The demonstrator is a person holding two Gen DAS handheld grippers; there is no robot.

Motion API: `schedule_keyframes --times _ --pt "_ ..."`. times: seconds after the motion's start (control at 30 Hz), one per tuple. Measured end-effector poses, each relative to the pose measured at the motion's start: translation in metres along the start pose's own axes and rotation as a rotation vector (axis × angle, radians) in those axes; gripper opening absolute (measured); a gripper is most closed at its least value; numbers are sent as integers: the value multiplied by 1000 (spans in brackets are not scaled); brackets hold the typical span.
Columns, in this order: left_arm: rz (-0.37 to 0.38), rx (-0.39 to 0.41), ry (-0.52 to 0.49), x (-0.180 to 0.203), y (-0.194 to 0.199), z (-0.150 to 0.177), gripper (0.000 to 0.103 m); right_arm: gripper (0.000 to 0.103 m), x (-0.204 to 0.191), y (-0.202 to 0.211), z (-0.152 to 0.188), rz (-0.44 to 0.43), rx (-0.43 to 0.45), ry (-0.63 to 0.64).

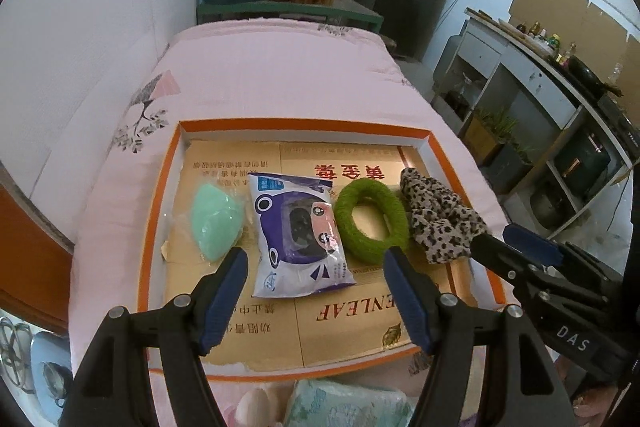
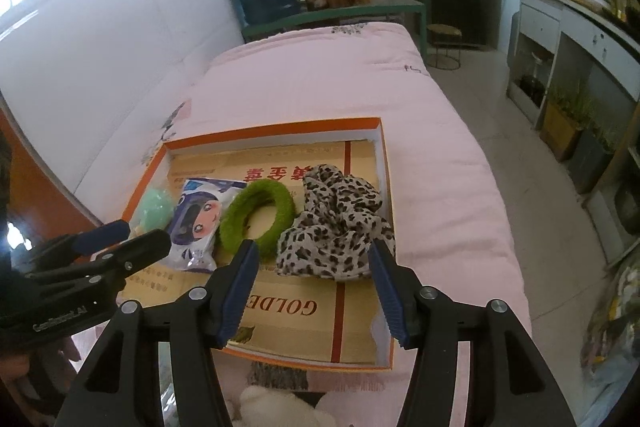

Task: Organize soft objects
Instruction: 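Move both tools back from the box toward the remaining soft items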

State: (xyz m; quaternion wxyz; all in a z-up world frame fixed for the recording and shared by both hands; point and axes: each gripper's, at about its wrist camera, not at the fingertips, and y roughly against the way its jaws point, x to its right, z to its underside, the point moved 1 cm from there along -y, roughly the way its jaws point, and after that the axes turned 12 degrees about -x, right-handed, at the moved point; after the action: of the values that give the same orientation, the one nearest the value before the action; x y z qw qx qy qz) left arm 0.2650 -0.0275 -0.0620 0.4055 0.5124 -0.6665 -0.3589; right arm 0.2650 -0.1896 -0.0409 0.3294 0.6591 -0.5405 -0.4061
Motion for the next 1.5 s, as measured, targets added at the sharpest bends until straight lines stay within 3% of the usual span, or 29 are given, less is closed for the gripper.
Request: schedule_keyframes --times 0.73,1.5 --pt "-18 146 4 -4 64 38 70 59 -23 51 31 -13 52 46" --pt "-99 284 -15 2 111 88 70 59 -48 88 71 -33 105 87"
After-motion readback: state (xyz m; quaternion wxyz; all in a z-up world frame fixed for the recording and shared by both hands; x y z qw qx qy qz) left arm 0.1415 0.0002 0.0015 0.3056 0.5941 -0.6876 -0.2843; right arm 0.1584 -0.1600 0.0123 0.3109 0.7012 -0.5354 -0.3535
